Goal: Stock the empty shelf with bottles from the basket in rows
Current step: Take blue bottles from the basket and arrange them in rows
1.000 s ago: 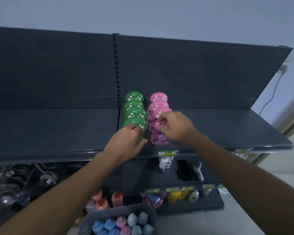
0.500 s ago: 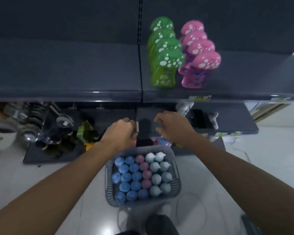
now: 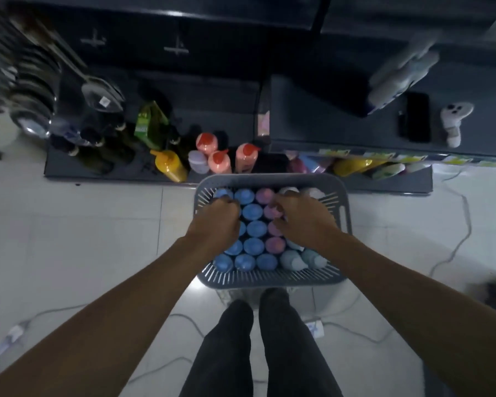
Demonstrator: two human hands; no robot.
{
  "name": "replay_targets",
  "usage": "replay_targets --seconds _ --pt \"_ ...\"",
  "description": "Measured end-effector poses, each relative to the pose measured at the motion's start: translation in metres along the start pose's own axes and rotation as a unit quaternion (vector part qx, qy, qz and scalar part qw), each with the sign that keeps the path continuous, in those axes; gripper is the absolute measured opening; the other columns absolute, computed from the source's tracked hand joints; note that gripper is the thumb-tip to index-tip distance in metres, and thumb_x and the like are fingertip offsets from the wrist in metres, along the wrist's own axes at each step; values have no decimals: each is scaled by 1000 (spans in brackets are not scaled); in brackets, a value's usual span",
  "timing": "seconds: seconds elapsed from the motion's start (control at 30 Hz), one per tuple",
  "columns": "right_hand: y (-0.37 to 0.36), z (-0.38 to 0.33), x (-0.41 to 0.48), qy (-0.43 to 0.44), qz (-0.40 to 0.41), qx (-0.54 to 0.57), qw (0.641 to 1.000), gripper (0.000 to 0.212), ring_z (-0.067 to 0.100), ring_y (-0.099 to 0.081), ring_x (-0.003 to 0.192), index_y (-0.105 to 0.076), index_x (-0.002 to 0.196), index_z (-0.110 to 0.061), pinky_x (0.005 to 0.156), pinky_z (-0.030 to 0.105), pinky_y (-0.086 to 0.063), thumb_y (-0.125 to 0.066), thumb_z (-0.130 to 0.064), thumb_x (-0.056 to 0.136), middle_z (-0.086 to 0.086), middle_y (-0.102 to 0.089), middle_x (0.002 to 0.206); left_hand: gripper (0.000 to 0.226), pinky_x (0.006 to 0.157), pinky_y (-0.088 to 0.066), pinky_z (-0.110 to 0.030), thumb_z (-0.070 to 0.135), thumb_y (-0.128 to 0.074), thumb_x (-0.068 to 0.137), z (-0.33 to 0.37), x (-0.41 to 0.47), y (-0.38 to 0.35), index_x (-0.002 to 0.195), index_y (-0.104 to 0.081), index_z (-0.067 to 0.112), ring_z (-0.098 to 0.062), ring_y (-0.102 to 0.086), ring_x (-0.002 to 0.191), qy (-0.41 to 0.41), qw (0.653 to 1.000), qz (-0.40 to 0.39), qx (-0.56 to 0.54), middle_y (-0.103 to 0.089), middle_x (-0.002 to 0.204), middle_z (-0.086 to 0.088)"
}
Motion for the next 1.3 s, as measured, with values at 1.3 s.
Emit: replay_targets --seconds 1.3 --pt "-35 -21 16 35 116 -72 990 10 33 -65 76 -72 84 -19 58 30 -34 -70 -20 75 8 -66 90 22 68 -35 -34 16 -55 94 8 3 -12 112 -66 9 -35 -63 105 29 995 44 81 -63 115 -13"
Point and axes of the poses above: each hand's wrist, its own x-axis towards the middle knuckle, its own y-axis out of the back of the hand, z = x × y, the point moved 9 cm from there along x, towards the middle knuckle
